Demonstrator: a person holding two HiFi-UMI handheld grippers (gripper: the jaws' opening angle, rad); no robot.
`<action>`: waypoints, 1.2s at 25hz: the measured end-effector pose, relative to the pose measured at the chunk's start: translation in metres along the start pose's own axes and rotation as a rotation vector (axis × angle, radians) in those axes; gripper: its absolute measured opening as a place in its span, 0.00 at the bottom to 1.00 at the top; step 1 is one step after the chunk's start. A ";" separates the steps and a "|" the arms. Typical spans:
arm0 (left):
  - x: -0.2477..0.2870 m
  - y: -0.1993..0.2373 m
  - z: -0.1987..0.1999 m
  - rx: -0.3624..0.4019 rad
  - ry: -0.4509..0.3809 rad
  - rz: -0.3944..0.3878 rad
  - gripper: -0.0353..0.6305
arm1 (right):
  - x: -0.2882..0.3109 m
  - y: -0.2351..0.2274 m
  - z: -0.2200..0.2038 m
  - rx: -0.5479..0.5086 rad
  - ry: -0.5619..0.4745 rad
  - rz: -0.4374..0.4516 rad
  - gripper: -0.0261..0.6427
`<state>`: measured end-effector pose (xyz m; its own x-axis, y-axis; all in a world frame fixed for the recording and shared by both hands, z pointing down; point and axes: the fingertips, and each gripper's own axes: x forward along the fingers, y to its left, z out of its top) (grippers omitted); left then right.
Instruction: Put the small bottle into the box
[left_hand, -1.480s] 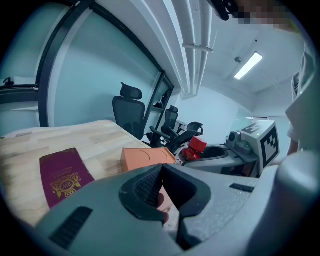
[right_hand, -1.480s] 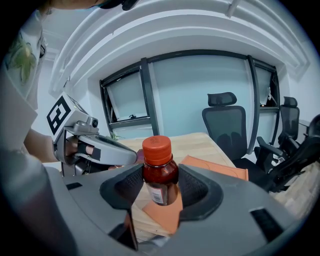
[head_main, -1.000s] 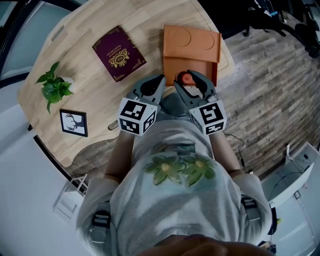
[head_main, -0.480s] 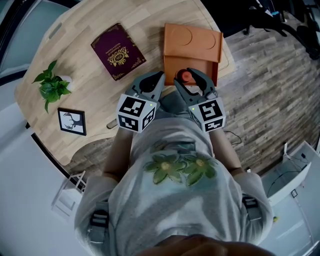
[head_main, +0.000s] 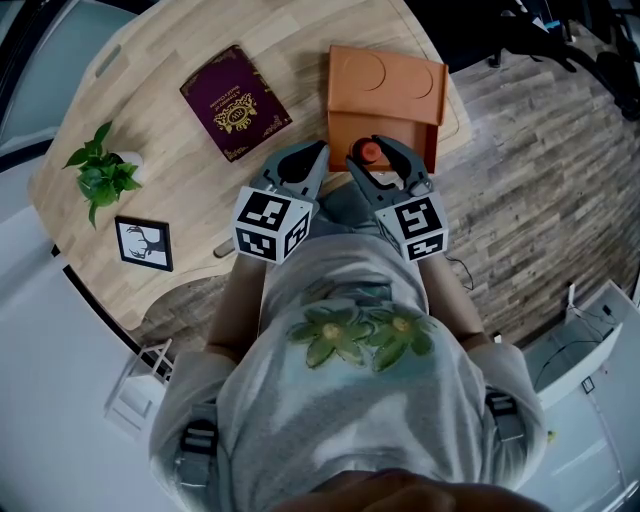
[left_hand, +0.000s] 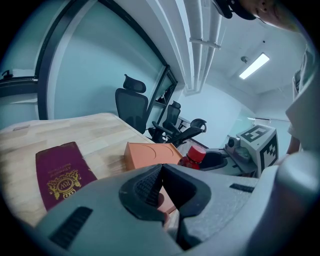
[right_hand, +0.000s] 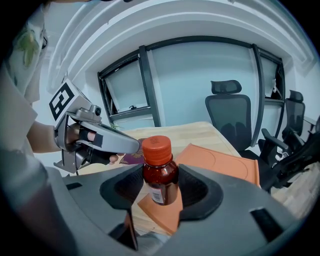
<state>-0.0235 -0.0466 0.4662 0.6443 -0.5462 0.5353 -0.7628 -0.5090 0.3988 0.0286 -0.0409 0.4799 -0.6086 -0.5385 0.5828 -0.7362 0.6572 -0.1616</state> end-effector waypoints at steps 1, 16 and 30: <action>0.000 0.000 0.000 -0.001 0.002 0.000 0.06 | 0.000 0.000 0.000 0.001 0.001 -0.001 0.36; 0.004 0.008 -0.005 -0.013 0.024 0.004 0.06 | 0.008 0.001 -0.005 -0.013 0.030 0.009 0.36; 0.008 0.014 -0.005 -0.027 0.032 0.010 0.06 | 0.018 -0.001 -0.012 -0.011 0.054 0.016 0.36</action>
<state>-0.0292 -0.0552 0.4798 0.6349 -0.5293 0.5629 -0.7707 -0.4849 0.4133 0.0220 -0.0452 0.5005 -0.6035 -0.4986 0.6223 -0.7228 0.6716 -0.1629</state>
